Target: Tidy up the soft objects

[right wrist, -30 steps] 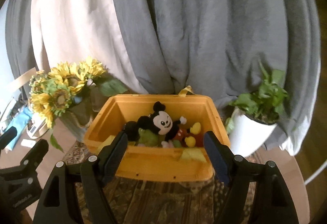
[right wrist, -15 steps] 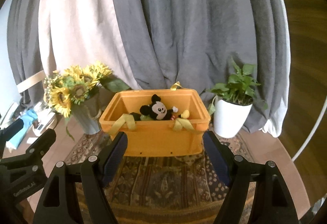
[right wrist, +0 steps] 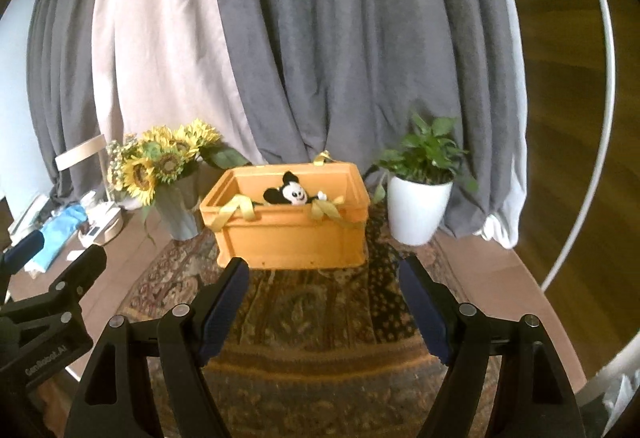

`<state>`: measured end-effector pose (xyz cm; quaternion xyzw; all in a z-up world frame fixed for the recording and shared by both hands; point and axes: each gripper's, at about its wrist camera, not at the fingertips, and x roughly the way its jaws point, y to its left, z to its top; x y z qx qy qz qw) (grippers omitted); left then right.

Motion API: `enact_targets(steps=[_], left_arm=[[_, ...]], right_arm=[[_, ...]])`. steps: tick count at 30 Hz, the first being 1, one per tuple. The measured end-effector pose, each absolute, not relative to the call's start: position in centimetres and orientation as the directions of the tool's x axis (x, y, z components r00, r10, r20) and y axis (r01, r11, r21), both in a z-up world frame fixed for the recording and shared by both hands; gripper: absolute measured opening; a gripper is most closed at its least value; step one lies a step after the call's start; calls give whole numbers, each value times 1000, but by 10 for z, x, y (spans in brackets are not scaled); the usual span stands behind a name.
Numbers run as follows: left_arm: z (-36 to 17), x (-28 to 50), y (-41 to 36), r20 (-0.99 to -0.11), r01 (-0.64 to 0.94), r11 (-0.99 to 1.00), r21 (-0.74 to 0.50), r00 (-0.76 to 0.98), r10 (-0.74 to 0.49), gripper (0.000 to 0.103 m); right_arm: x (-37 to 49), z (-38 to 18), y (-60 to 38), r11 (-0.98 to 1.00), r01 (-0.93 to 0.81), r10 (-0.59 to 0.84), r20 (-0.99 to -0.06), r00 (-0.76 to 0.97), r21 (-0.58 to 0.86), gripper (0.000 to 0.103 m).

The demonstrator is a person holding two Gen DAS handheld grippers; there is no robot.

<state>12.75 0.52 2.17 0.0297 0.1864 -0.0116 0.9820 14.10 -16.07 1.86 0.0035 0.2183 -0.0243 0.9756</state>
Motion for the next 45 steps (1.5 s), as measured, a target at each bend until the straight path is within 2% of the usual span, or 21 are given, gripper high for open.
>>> enact_targets(steps=[9, 20, 32, 45], left_arm=[[23, 72, -6, -342, 35, 998, 55, 939, -14, 103], [30, 30, -17, -324, 55, 997, 57, 945, -34, 103], [34, 7, -25, -313, 95, 994, 48, 947, -76, 103], [32, 1, -27, -313, 84, 995, 62, 948, -60, 103]], right_arm=[[84, 11, -179, 998, 55, -37, -439, 898, 29, 81], [29, 16, -189, 997, 70, -55, -397, 916, 25, 82], [1, 19, -198, 996, 81, -61, -381, 922, 36, 84], [-9, 17, -203, 995, 93, -70, -383, 921, 42, 84]])
